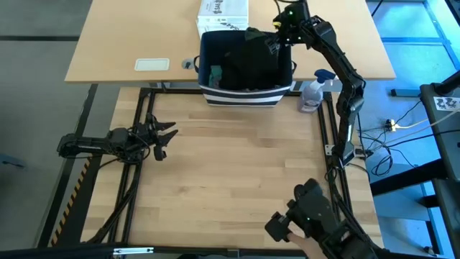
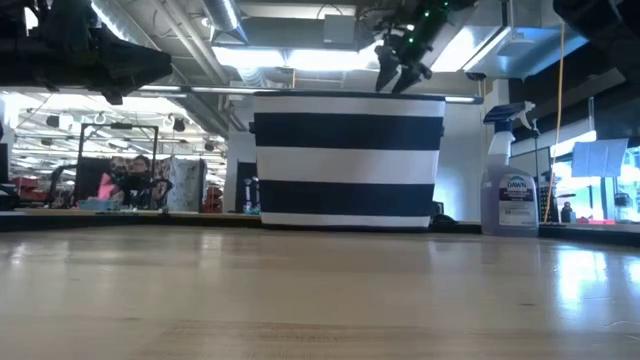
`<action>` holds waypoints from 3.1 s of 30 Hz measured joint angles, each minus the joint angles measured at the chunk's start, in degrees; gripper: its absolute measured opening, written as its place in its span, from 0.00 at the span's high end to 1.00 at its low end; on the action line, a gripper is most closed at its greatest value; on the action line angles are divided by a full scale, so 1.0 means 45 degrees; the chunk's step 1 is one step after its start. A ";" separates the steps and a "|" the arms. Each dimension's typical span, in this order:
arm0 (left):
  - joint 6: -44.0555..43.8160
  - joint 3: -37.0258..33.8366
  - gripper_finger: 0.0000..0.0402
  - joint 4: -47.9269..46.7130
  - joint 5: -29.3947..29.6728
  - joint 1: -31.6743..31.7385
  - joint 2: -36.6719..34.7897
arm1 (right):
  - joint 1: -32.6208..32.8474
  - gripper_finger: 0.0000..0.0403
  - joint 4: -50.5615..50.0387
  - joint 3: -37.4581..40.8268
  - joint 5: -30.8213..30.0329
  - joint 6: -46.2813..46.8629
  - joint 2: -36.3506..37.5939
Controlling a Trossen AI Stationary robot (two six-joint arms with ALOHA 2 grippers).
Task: Fold Laundry from Bin
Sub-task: Remove the black shirt from the blue bin
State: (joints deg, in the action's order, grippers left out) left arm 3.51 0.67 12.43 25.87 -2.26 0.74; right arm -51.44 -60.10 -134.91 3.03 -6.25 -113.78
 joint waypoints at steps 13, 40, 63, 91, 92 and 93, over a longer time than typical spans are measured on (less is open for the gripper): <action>-0.0005 0.0000 0.63 0.0000 0.0000 0.0000 -0.0002 | 0.0024 0.27 -0.0798 0.0000 0.1551 0.0499 -0.0014; -0.0041 0.0000 0.63 -0.0058 -0.0009 -0.0001 -0.0002 | 0.0724 0.27 -0.3013 0.1271 0.1714 0.1624 0.0030; -0.0087 0.0000 0.63 0.0029 -0.0277 -0.0005 0.0000 | 0.0607 0.82 -0.1180 0.1889 0.3077 0.1622 0.0751; 0.3399 0.5796 0.63 -0.0017 0.1394 0.0461 0.5636 | 0.1913 0.97 0.3008 0.1880 0.5782 0.0631 0.3365; 0.3578 0.6278 0.63 -0.0010 0.1409 0.0624 0.6229 | 0.2090 0.97 0.3046 0.1880 0.5547 0.0371 0.3359; 0.3728 0.6745 0.63 0.0006 0.1395 0.0812 0.6800 | 0.2259 0.97 0.3095 0.1880 0.5329 0.0185 0.3349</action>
State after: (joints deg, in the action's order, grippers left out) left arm 20.28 31.02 12.45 32.15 1.39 31.34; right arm -41.27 -46.17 -126.45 27.01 -5.41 -98.71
